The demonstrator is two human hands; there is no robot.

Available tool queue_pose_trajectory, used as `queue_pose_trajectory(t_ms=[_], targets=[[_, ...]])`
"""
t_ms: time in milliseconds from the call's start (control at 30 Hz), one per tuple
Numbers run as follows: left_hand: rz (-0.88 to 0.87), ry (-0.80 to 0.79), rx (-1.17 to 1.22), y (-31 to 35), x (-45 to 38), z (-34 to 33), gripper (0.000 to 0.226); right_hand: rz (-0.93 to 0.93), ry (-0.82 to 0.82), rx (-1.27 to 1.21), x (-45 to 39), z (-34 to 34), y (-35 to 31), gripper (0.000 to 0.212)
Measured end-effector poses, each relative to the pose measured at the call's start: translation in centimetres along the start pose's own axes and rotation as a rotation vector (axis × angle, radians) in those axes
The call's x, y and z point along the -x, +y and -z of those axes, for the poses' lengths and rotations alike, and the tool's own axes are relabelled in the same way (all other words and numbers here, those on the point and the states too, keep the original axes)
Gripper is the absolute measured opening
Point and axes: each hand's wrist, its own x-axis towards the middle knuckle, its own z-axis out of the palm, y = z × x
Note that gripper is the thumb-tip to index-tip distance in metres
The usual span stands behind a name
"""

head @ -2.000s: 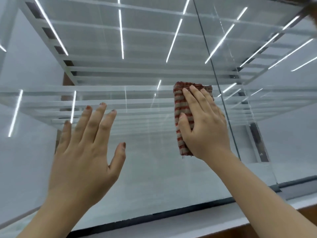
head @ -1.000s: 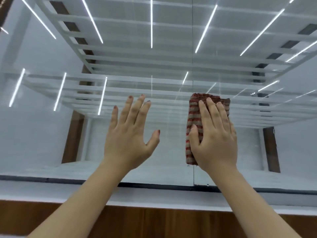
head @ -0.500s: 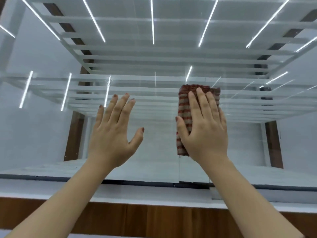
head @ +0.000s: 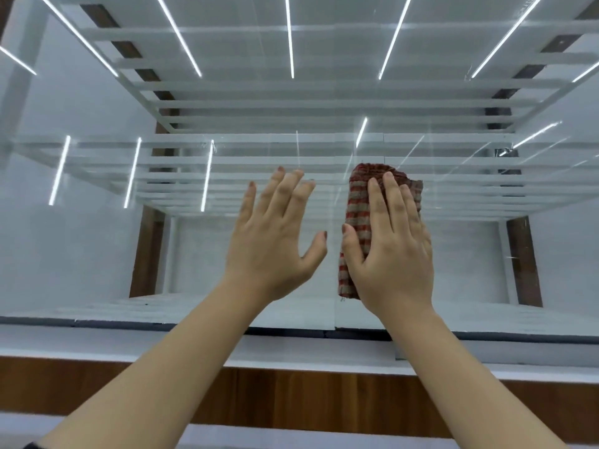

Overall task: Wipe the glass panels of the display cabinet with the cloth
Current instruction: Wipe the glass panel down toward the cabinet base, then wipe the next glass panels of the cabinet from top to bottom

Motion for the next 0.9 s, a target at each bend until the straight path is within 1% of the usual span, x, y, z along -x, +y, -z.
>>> queue_pose_trajectory(t_ms=[300,433,533,600,667,800,900], targets=[[-0.003,0.039,0.046,-0.3,0.1,-1.0,0.065,0.032,0.015,-0.153,-0.2,-0.3,0.8,0.059],[0.000,0.033,0.049,0.0,0.2,-0.8,0.065,0.077,0.052,-0.211,-0.1,-0.2,1.1,0.049],[-0.030,0.025,-0.016,0.1,-1.4,0.2,0.065,0.130,0.095,-0.230,-2.0,0.4,2.4,0.041],[-0.029,0.036,-0.023,-0.1,-5.5,1.0,0.065,0.110,0.148,-0.225,-6.1,0.9,3.4,0.040],[-0.012,0.052,0.015,-0.4,-11.3,1.6,0.065,0.063,0.186,-0.207,-11.8,1.0,4.5,0.040],[-0.061,0.057,0.053,-0.8,-22.7,1.7,0.065,0.021,0.186,-0.128,-22.0,0.9,6.1,0.045],[-0.093,0.072,0.096,-0.4,-29.8,2.1,0.062,0.016,0.204,-0.139,-27.9,1.0,6.7,0.045]])
